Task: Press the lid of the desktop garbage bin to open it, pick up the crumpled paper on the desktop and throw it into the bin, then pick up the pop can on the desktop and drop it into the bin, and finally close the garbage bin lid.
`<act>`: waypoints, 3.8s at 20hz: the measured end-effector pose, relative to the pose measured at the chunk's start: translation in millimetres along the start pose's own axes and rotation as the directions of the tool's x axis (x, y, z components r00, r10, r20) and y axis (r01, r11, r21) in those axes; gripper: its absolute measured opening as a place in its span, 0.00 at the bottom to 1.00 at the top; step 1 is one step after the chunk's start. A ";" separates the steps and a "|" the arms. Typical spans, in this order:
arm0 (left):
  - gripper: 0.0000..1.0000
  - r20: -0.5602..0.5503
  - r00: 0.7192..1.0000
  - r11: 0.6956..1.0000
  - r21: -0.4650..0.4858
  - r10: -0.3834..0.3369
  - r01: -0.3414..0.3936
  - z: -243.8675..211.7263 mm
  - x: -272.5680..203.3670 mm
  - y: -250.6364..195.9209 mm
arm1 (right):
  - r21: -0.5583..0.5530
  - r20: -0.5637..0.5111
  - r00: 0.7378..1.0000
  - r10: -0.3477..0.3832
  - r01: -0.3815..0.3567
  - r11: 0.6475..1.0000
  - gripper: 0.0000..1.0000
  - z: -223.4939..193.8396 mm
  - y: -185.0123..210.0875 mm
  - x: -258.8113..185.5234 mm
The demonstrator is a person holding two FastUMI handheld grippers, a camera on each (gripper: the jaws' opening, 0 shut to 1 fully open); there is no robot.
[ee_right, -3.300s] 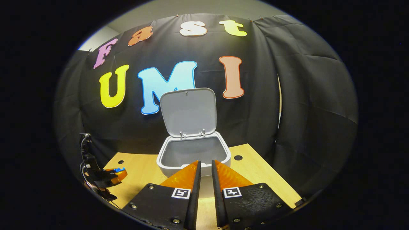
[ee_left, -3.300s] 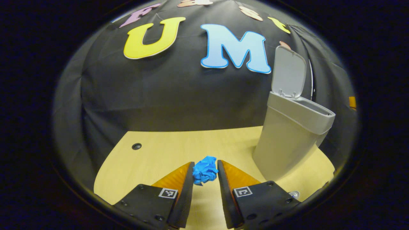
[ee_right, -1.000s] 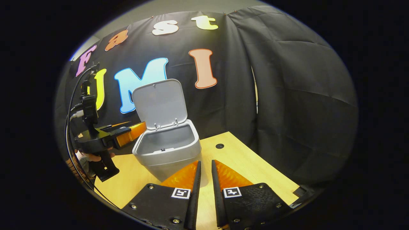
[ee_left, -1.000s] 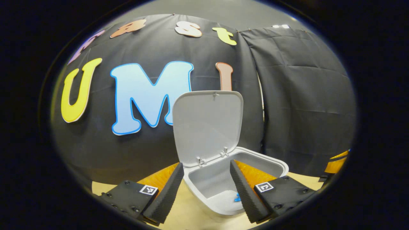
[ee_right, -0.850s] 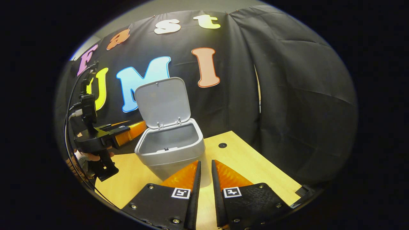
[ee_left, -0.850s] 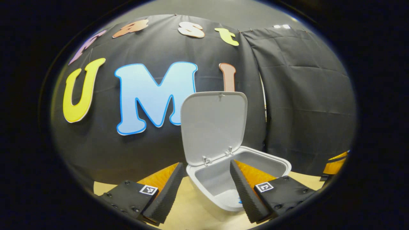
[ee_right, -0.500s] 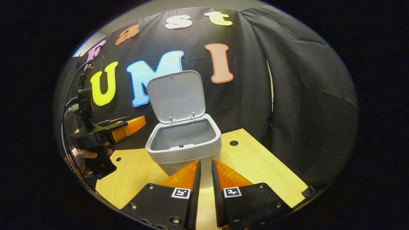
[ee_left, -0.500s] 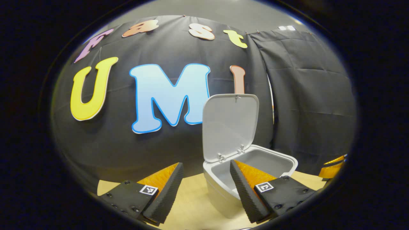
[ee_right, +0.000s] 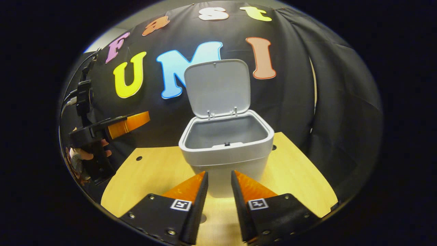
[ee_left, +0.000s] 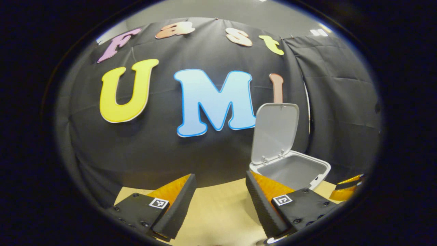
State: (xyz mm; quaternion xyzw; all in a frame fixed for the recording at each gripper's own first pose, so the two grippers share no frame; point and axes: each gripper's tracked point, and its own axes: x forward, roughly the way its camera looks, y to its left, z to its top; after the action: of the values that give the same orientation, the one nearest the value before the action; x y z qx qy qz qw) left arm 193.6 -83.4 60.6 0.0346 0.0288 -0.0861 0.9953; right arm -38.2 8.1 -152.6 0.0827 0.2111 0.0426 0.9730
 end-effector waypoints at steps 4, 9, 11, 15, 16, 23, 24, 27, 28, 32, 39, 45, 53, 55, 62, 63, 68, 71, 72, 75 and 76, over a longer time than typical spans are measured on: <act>0.95 -0.011 0.997 0.997 -0.024 0.072 -0.072 -8.3 -23.2 35.6 | -0.037 -0.042 0.997 0.060 -0.061 0.997 0.75 -14.3 22.2 10.9; 0.95 -0.013 0.990 0.989 -0.041 0.143 -0.144 -11.9 -46.0 67.3 | -0.066 -0.107 0.987 0.124 -0.131 0.989 0.98 -36.1 45.9 20.9; 0.91 -0.012 0.986 0.985 -0.043 0.166 -0.166 -12.0 -54.0 76.8 | -0.075 -0.142 0.979 0.149 -0.161 0.984 0.98 -48.2 54.6 23.8; 0.99 -0.012 0.979 0.978 -0.052 0.202 -0.202 -13.6 -67.8 91.9 | -0.104 -0.205 0.962 0.180 -0.205 0.973 0.98 -73.3 70.0 31.0; 0.99 -0.012 0.977 0.976 -0.054 0.211 -0.212 -14.7 -70.4 96.0 | -0.112 -0.221 0.957 0.186 -0.215 0.970 0.98 -79.9 73.2 33.5; 0.95 -0.017 0.964 0.962 -0.070 0.265 -0.265 -19.3 -86.9 119.4 | -0.150 -0.331 0.921 0.208 -0.269 0.951 0.98 -121.5 83.4 47.9; 0.95 -0.019 0.962 0.960 -0.073 0.271 -0.271 -20.3 -88.8 121.7 | -0.158 -0.346 0.915 0.206 -0.274 0.949 0.98 -128.6 83.3 47.4; 0.99 -0.024 0.958 0.955 -0.082 0.285 -0.286 -22.9 -91.9 126.8 | -0.173 -0.384 0.901 0.203 -0.286 0.943 0.98 -142.9 83.9 50.3; 0.99 -0.025 0.957 0.953 -0.084 0.289 -0.290 -24.1 -93.4 128.7 | -0.179 -0.392 0.898 0.201 -0.289 0.940 0.98 -147.2 84.2 50.0; 0.95 -0.034 0.952 0.948 -0.092 0.304 -0.306 -27.6 -98.5 134.8 | -0.190 -0.421 0.885 0.199 -0.301 0.935 0.98 -158.7 87.4 54.1; 0.95 -0.042 0.948 0.943 -0.094 0.317 -0.319 -32.5 -105.0 143.6 | -0.210 -0.468 0.866 0.176 -0.303 0.930 0.98 -181.0 87.2 63.7; 0.95 -0.054 0.948 0.943 -0.099 0.313 -0.317 -36.8 -106.2 143.5 | -0.217 -0.505 0.846 0.169 -0.314 0.924 0.90 -196.4 82.4 71.2; 0.92 -0.063 0.950 0.945 -0.102 0.306 -0.311 -40.2 -103.6 139.7 | -0.240 -0.454 0.875 0.166 -0.300 0.923 0.83 -182.4 85.6 72.4; 0.94 -0.064 0.951 0.946 -0.103 0.304 -0.309 -40.5 -102.6 139.1 | -0.248 -0.412 0.894 0.174 -0.294 0.923 0.83 -159.9 83.6 69.6; 0.95 -0.071 0.955 0.950 -0.108 0.288 -0.294 -43.4 -100.0 129.7 | -0.251 -0.242 0.943 0.230 -0.290 0.923 0.83 -81.4 104.9 62.8; 0.95 -0.071 0.956 0.951 -0.108 0.284 -0.291 -43.7 -100.2 128.1 | -0.258 -0.217 0.947 0.237 -0.290 0.922 0.83 -69.2 108.0 61.2; 0.92 -0.071 0.959 0.954 -0.104 0.276 -0.282 -43.4 -99.1 123.8 | -0.259 -0.091 0.957 0.277 -0.291 0.921 0.83 -9.1 121.1 48.9; 0.95 -0.071 0.960 0.955 -0.103 0.271 -0.277 -43.1 -98.1 121.7 | -0.249 -0.016 0.955 0.297 -0.292 0.923 0.83 26.7 126.0 42.2; 0.95 -0.072 0.960 0.956 -0.104 0.270 -0.276 -43.0 -97.6 120.8 | -0.245 0.007 0.953 0.303 -0.292 0.924 0.83 37.3 126.8 39.1; 0.95 -0.074 0.961 0.956 -0.108 0.267 -0.274 -44.6 -98.3 121.1 | -0.239 0.086 0.946 0.311 -0.284 0.929 0.83 73.7 126.0 30.3; 0.95 -0.074 0.961 0.956 -0.110 0.266 -0.273 -44.3 -98.6 120.4 | -0.240 0.115 0.944 0.310 -0.276 0.931 0.83 85.9 125.3 28.4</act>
State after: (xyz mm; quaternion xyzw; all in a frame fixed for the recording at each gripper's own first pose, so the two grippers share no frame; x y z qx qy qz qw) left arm 115.2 54.9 30.5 -0.0185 0.0582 0.0534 0.9967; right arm 17.4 122.3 -64.7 0.0079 0.1160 0.2043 0.9720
